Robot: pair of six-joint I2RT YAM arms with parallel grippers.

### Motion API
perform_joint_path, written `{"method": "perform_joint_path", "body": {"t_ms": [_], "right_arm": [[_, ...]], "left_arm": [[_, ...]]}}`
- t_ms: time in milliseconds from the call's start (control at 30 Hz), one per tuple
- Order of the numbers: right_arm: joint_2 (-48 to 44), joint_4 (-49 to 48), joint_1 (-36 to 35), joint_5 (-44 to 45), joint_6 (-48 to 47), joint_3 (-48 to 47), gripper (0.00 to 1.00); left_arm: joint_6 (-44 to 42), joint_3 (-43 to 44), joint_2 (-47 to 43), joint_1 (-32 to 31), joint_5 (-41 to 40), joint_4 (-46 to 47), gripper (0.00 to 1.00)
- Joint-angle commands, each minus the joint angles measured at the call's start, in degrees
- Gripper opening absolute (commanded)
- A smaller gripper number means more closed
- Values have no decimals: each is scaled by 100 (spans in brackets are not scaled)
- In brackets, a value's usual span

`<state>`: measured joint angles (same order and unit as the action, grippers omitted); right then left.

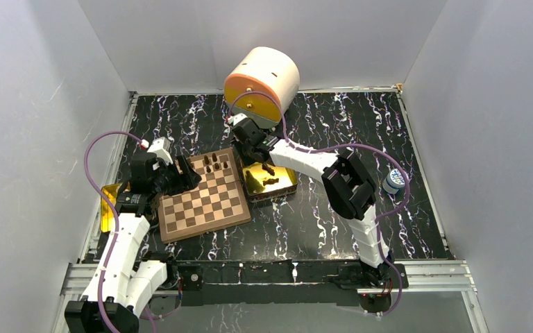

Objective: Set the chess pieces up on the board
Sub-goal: Pick up the chess piece from the storage box, then place the chess piece on the chessboard.

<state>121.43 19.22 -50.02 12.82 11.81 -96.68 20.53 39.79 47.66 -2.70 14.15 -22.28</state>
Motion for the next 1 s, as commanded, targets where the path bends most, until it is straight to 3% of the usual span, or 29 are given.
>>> {"method": "perform_joint_path", "body": {"t_ms": [0, 433, 967], "right_arm": [[-409, 113, -42, 23, 23, -387, 24], [-376, 204, -108, 7, 6, -846, 24], [582, 211, -243, -18, -166, -2044, 25]], "left_arm": [[-41, -43, -173, 33, -91, 30, 64], [-41, -35, -218, 33, -152, 10, 64], [-36, -32, -259, 28, -194, 4, 64]]}}
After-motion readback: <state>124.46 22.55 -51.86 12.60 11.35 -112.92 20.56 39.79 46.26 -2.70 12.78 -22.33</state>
